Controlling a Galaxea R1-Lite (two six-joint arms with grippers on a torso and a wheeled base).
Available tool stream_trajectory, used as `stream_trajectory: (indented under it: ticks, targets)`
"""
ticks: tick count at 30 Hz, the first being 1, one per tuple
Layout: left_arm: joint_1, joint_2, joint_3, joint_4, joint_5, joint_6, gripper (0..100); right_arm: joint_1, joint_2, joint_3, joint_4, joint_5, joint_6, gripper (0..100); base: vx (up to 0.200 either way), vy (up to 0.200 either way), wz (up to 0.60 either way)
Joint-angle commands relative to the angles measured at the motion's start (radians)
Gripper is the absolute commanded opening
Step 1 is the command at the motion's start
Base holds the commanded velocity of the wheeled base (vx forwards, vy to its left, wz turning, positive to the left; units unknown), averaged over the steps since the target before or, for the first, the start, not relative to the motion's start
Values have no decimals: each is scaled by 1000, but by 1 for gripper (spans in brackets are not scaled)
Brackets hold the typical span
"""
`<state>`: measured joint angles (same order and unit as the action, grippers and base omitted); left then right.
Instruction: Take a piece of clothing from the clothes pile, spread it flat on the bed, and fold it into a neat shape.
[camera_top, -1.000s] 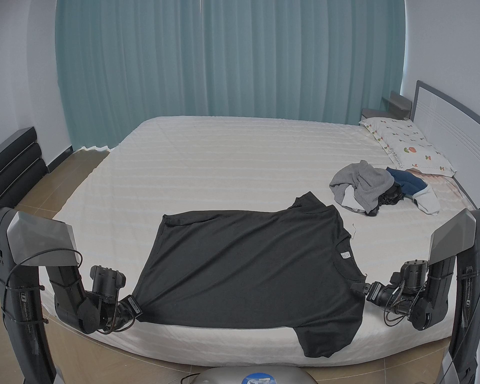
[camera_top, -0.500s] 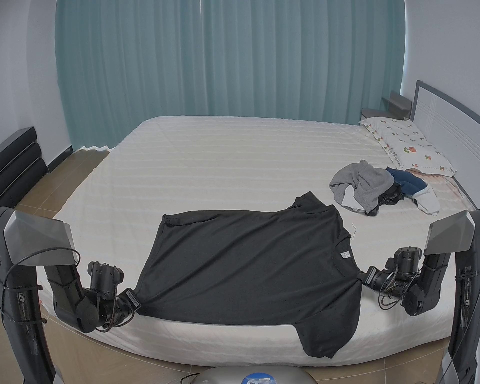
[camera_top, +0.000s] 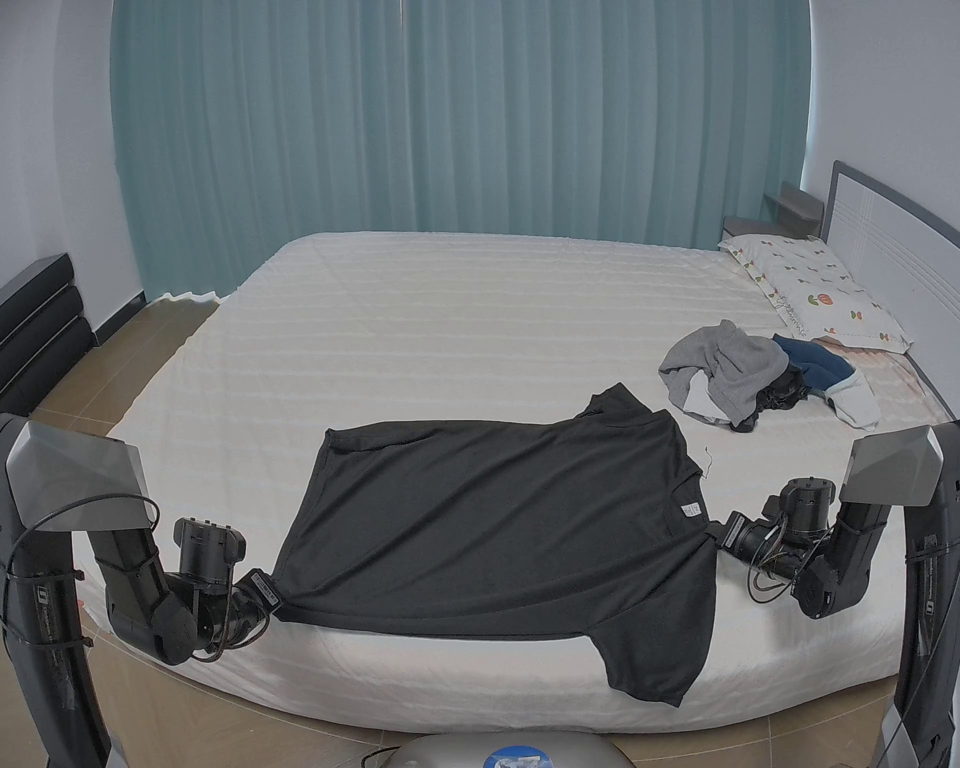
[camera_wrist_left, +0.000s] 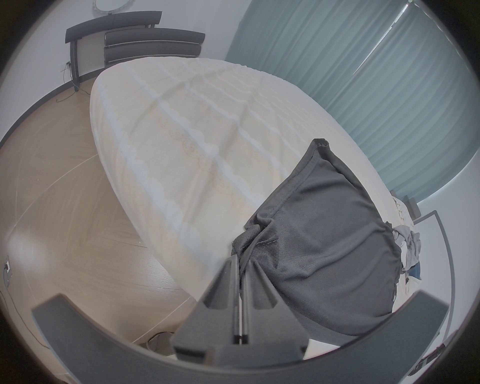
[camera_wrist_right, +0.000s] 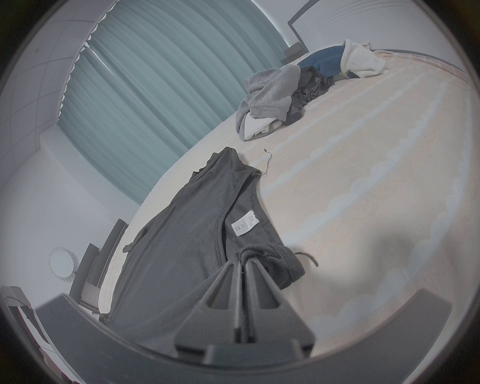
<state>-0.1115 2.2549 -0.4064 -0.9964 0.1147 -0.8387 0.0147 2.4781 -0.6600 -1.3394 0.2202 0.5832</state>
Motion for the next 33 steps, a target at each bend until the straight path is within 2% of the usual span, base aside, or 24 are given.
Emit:
stream_trajectory:
  ticks: [1,6,8,9,10,13,20,26,33]
  targets:
    - [0,5,0,-1,0,0,0,-2,-7,14,-1,5,1,100,0,0,0]
    - [0,5,1,-1,-1,0,0,-32,-59,66,-7,36,9,100,0,0,0]
    - [0,5,1,-1,-3,0,0,-51,-91,172,-35,153,-22,100,0,0,0]
    - [0,5,1,-1,-3,0,0,-51,-93,181,-40,165,-26,100,0,0,0]
    - [0,5,1,-1,-3,0,0,-55,-94,232,-67,215,-59,100,0,0,0]
    - [0,5,3,-1,-3,0,0,-45,-79,287,-89,248,-97,100,0,0,0]
    - [0,5,4,-1,-3,0,0,-4,-50,329,-92,254,-167,100,0,0,0]
    - [0,5,4,-1,-7,1,0,34,-44,338,-92,246,-181,100,0,0,0]
    - [0,5,4,-1,-7,1,0,39,-27,338,-90,240,-226,100,0,0,0]
